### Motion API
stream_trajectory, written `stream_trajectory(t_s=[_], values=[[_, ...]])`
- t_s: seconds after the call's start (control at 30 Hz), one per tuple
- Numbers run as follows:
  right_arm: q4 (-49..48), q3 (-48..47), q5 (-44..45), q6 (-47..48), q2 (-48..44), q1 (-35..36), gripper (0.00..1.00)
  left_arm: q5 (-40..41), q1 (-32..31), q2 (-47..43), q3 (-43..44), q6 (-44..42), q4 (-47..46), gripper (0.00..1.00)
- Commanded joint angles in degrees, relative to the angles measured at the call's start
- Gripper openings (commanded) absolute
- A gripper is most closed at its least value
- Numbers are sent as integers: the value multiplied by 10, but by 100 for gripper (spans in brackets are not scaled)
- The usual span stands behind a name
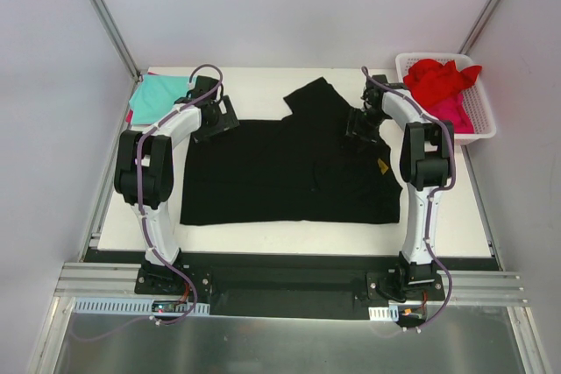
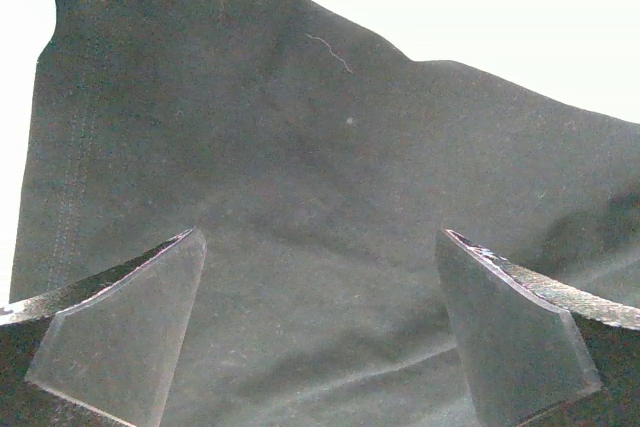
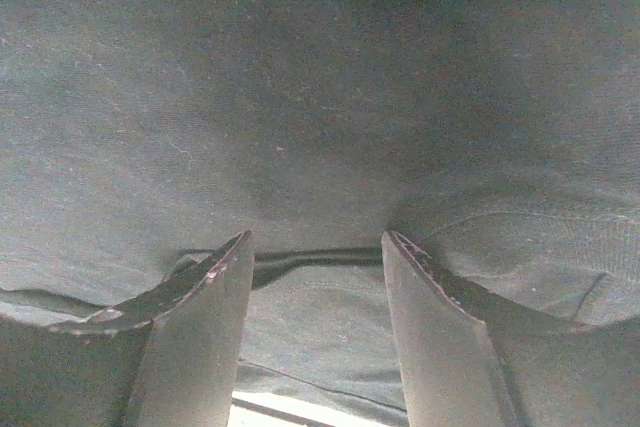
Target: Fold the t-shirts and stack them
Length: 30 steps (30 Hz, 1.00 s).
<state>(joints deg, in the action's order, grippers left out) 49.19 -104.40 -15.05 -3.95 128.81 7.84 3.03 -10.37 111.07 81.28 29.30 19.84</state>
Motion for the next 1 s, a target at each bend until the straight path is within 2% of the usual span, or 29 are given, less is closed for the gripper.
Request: stream_trajectory(t_s=[0.0,0.23,0.43,0.73,0.97], values=[[77,-20,81,6,-3,7,58,-6,6,-7,22,-11,12,99],[101,-37,143,16,-5,4,59,-8,6,-8,22,-11,13,99],[96,-16,143,19,-13,3,59,-13,6,4,29,-1,6,99],[98,-27,139,17,-15,3,59,-63,7,76,115,-8,-8,99],[100,-29,136,20,-15,3,59,-81,18,129,184,-3,35,99]])
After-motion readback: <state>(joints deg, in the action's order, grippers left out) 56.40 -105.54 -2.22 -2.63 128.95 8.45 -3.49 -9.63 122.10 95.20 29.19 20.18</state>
